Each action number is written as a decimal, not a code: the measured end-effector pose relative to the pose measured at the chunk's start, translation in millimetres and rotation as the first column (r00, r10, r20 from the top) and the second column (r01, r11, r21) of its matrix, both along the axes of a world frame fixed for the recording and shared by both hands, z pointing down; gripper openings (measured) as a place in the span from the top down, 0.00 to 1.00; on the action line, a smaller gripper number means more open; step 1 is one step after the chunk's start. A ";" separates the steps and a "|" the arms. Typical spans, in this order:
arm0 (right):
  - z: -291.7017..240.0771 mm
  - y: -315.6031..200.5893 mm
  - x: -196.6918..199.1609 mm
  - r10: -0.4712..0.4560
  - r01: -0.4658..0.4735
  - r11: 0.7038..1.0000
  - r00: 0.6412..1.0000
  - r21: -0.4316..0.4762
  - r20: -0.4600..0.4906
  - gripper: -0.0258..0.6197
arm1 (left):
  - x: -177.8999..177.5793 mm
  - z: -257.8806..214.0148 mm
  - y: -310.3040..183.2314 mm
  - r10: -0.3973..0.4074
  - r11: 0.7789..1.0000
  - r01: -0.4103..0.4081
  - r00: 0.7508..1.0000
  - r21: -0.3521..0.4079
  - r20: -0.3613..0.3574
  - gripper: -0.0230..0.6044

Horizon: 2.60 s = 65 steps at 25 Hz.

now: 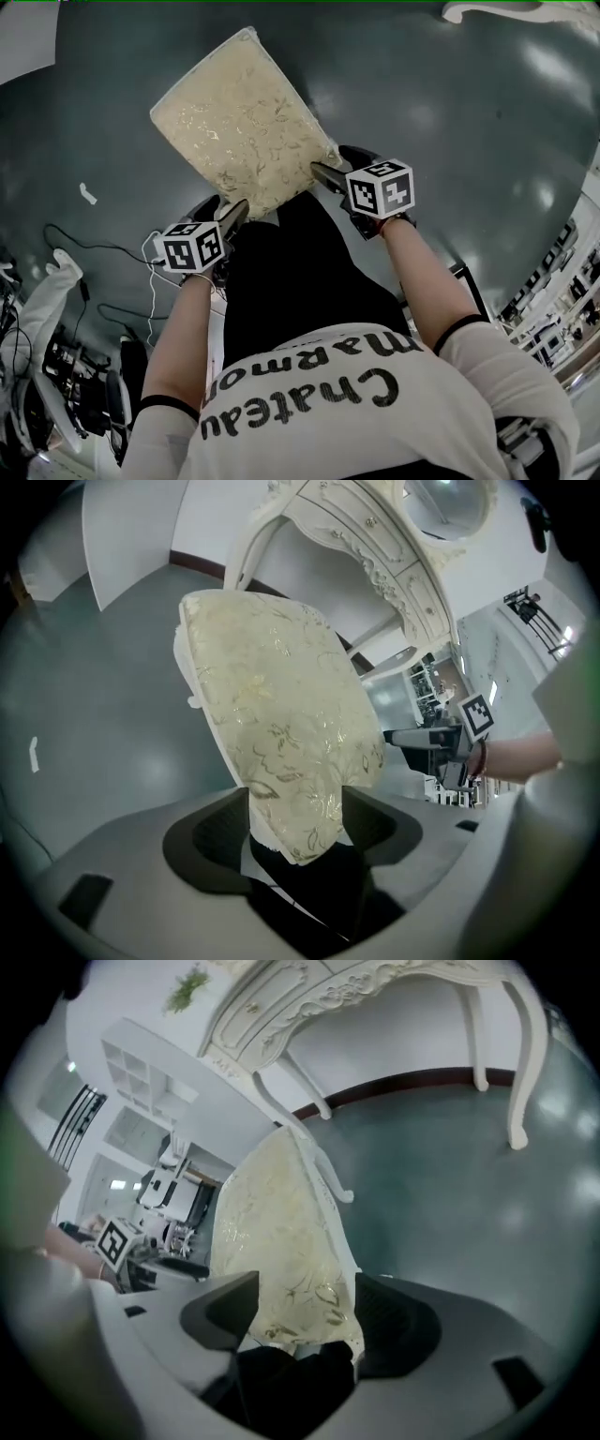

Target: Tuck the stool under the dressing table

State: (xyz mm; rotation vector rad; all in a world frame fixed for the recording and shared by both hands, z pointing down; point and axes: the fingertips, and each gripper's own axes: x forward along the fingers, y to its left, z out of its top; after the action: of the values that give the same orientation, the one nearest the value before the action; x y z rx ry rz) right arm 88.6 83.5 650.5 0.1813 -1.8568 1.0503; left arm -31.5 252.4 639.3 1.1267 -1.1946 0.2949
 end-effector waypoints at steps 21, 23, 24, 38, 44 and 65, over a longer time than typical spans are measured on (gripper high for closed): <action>37.7 -0.5 71.4 0.199 -0.200 0.979 0.979 -0.031 -0.049 0.55 | 13.3 31.5 -49.7 0.090 0.993 -0.082 0.992 -0.089 0.085 0.67; 41.1 -6.0 83.5 0.260 -0.263 0.964 0.963 -0.034 -0.069 0.55 | 15.7 33.4 -69.3 0.133 0.990 -0.127 0.987 -0.067 0.089 0.68; 41.7 -7.6 89.3 0.293 -0.296 0.954 0.953 -0.037 -0.080 0.55 | 16.8 33.5 -78.9 0.166 0.985 -0.161 0.982 -0.059 0.094 0.68; 42.8 -43.8 126.2 0.716 -0.731 0.680 0.679 -0.058 -0.161 0.57 | 26.0 29.6 -231.0 0.427 0.883 -0.446 0.893 0.145 0.146 0.71; 43.8 -81.1 104.3 0.821 -0.837 0.547 0.540 -0.018 -0.185 0.58 | 4.8 33.9 -285.1 0.522 0.819 -0.538 0.843 0.200 0.131 0.72; 38.5 -230.5 12.5 0.994 -0.986 0.107 0.105 0.125 -0.023 0.58 | -71.6 33.6 -496.0 0.657 0.604 -0.741 0.671 0.293 0.344 0.71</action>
State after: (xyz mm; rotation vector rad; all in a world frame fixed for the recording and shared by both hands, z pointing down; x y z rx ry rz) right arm 101.1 -147.1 689.1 1.7788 -1.4971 1.7874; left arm -103.1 -243.6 673.0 1.9860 -0.9435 0.8140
